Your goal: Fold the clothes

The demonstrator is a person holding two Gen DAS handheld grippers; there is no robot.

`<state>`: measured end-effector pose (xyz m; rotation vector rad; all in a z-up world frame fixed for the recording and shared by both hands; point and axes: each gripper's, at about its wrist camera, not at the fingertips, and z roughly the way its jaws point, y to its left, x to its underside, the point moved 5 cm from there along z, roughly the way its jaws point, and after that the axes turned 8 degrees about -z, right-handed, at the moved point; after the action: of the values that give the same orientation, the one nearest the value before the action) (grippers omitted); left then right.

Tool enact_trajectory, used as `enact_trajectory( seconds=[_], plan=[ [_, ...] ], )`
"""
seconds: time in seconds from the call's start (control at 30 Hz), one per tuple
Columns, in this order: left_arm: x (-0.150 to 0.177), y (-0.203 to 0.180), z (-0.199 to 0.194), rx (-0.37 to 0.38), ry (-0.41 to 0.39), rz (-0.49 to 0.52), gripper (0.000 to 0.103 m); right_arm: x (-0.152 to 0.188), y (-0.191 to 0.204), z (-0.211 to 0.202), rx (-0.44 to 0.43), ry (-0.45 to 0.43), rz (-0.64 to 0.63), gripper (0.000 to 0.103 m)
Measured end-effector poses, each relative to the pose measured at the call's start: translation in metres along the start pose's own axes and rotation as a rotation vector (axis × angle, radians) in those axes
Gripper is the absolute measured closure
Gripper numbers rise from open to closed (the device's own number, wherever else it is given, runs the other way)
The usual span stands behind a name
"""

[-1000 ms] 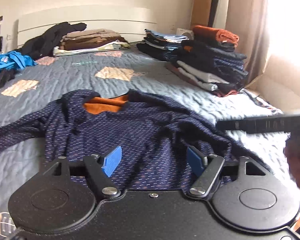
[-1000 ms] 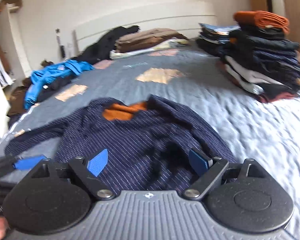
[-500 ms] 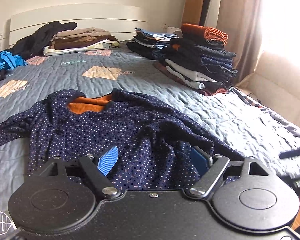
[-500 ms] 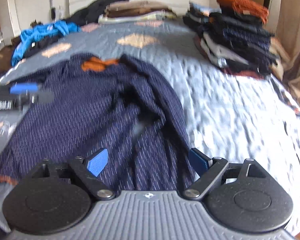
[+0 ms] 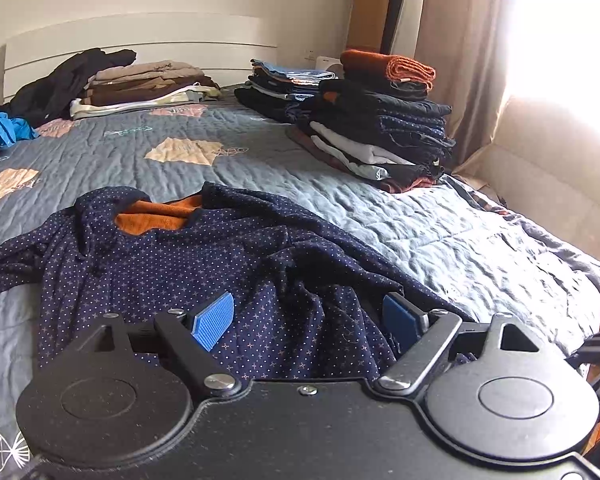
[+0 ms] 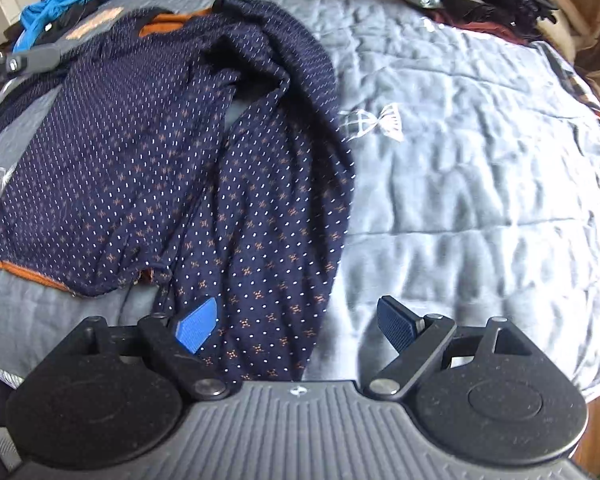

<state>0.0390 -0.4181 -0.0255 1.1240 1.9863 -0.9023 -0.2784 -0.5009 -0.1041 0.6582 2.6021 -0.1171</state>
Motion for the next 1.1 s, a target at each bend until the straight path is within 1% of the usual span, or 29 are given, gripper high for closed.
enact_trajectory(
  seconds=[0.27,0.3,0.33,0.37,0.43,0.47,0.53,0.57,0.67,0.77,0.93,1.1],
  plan=[
    [0.000,0.001,0.001,0.001,0.004,0.003,0.022,0.008,-0.001,0.018,-0.035,0.031,0.029,0.016],
    [0.000,0.001,0.002,0.000,0.005,0.004,0.022,0.009,-0.001,0.021,-0.039,0.034,0.033,0.021],
    [0.000,0.001,0.002,0.000,0.006,0.005,0.022,0.010,-0.001,0.023,-0.043,0.038,0.036,0.031],
    [0.000,0.001,0.002,0.000,0.007,0.005,0.022,0.011,-0.001,0.025,-0.048,0.042,0.040,0.038],
    [0.001,0.001,0.003,0.000,0.009,0.007,0.022,0.010,0.002,0.020,-0.037,0.029,0.029,0.058],
    [0.002,0.000,0.003,0.000,0.010,0.009,0.022,0.009,0.003,0.017,-0.029,0.020,0.022,0.065],
    [0.002,-0.001,0.004,-0.002,0.010,0.014,0.022,0.006,0.002,0.011,-0.021,-0.002,0.013,0.092],
    [0.002,-0.001,0.004,-0.003,0.010,0.016,0.022,0.004,0.002,0.006,-0.019,-0.012,0.012,0.095],
    [0.002,-0.001,0.005,-0.007,0.012,0.016,0.022,-0.001,-0.002,-0.006,-0.004,-0.044,-0.022,0.097],
    [0.002,0.000,0.007,-0.012,0.013,0.016,0.022,-0.012,-0.009,-0.019,0.048,-0.069,-0.086,0.098],
    [0.003,0.002,0.009,-0.022,0.018,0.015,0.022,-0.046,-0.042,-0.054,0.213,-0.133,-0.163,0.098],
    [0.004,0.005,0.012,-0.031,0.026,0.018,0.022,-0.085,-0.090,-0.081,0.414,-0.175,-0.235,0.098]
  ],
)
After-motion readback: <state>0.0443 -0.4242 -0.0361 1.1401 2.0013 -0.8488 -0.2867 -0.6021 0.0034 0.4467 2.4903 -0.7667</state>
